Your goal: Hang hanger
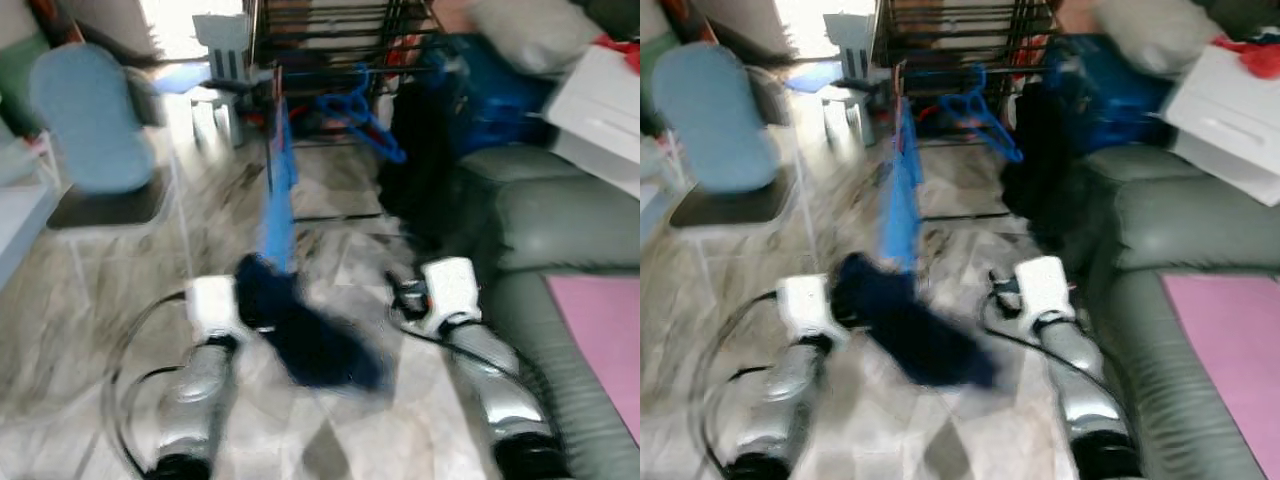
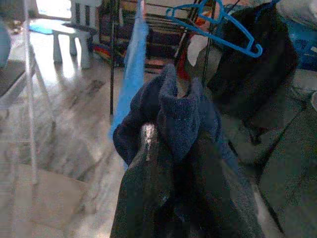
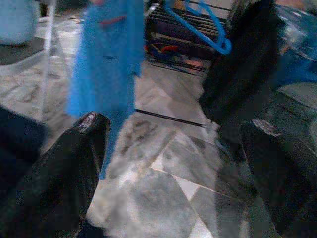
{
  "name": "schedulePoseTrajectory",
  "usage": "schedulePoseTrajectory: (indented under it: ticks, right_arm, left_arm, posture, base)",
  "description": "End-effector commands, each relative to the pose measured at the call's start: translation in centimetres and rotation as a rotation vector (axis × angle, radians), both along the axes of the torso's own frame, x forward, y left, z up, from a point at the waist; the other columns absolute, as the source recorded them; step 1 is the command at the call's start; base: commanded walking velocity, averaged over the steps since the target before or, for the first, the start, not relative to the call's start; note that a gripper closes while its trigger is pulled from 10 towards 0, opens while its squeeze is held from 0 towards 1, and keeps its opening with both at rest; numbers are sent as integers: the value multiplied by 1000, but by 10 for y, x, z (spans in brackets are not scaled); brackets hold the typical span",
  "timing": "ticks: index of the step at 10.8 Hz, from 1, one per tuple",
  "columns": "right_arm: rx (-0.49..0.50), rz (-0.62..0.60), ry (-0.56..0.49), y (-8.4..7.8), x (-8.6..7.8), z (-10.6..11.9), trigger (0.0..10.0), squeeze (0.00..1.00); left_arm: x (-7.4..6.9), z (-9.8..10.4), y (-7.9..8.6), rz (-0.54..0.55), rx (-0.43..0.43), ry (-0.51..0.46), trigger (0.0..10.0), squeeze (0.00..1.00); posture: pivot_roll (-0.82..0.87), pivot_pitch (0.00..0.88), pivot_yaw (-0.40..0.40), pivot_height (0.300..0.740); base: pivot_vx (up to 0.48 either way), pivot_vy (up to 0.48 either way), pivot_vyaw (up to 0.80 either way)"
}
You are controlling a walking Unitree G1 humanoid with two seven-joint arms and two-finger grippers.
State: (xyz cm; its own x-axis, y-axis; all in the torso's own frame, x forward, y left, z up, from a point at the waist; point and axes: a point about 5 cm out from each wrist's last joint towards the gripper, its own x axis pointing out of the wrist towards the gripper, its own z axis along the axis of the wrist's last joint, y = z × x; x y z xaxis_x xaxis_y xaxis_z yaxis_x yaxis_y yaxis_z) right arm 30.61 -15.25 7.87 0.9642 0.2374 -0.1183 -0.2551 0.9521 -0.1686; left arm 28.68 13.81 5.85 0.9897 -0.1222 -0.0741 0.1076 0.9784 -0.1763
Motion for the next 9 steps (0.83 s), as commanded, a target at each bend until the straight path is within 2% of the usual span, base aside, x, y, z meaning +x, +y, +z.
schedulePoseTrajectory:
  ticks: [1, 4, 5, 6, 7, 9]
  right_arm:
    - [-15, -15, -6, -8, 2, 4, 10000, 0]
    - [-17, -13, -10, -7, 4, 5, 10000, 0]
    - [-2, -9, -6, -7, 2, 5, 10000, 0]
    - [45, 3, 8, -6, -1, 4, 10000, 0]
    - [108, 36, 17, -6, -14, 5, 10000, 0]
    - [115, 44, 29, -10, -23, 2, 10000, 0]
  left_arm:
    - [5, 11, -12, -31, -17, -43, 10000, 0]
    - [7, 12, -13, -31, -18, -44, 10000, 0]
    - [7, 12, -11, -19, -14, -40, 10000, 0]
    - [7, 12, -10, -8, -5, -40, 10000, 0]
    - [1, 11, -3, 11, 25, -43, 10000, 0]
    - [-5, 6, 3, 28, 38, -30, 10000, 0]
  posture:
    - [-143, 0, 21, 740]
    - [-145, 0, 23, 740]
    - [-144, 0, 25, 740]
    - [-144, 0, 25, 740]
    - [-141, 0, 31, 740]
    - [-145, 0, 37, 740]
  base:
    - [458, 0, 0]
    - [453, 0, 0]
    - [401, 262, 0]
    - [375, 300, 0]
    - [368, 307, 0]
    - [369, 307, 0]
